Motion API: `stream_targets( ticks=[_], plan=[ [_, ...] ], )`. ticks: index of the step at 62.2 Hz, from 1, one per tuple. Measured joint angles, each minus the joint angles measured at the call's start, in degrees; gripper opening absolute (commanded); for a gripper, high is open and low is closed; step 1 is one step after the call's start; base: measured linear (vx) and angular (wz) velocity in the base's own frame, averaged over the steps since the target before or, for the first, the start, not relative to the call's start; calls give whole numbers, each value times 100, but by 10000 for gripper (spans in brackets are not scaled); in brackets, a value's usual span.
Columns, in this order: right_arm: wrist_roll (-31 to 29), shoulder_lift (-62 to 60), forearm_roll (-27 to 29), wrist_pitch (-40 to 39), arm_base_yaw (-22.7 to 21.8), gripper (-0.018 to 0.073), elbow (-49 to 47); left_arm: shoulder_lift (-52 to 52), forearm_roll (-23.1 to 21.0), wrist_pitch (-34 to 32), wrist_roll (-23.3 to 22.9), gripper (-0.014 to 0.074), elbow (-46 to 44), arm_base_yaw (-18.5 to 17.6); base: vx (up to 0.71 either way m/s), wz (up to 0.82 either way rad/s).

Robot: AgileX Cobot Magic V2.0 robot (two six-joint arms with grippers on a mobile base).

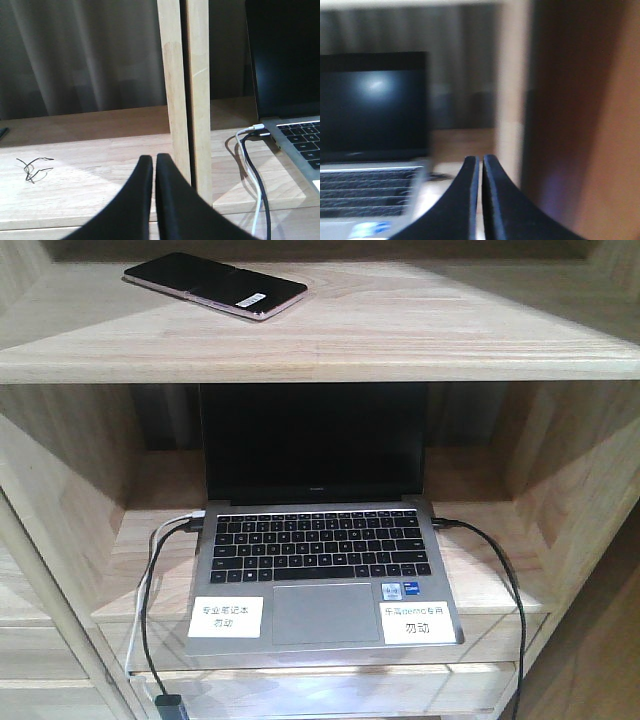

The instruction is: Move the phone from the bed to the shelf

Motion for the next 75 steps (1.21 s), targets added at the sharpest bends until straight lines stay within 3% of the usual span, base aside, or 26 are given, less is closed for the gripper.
stream_targets(
  ticks=[21,75],
  plan=[
    [-145,-921,154,-700,-21,-6,1390,0,0,0,0,1,0,0,0,0],
    [-243,-932,216,-523,-16,-6,1427,0,0,0,0,1,0,0,0,0]
  ],
)
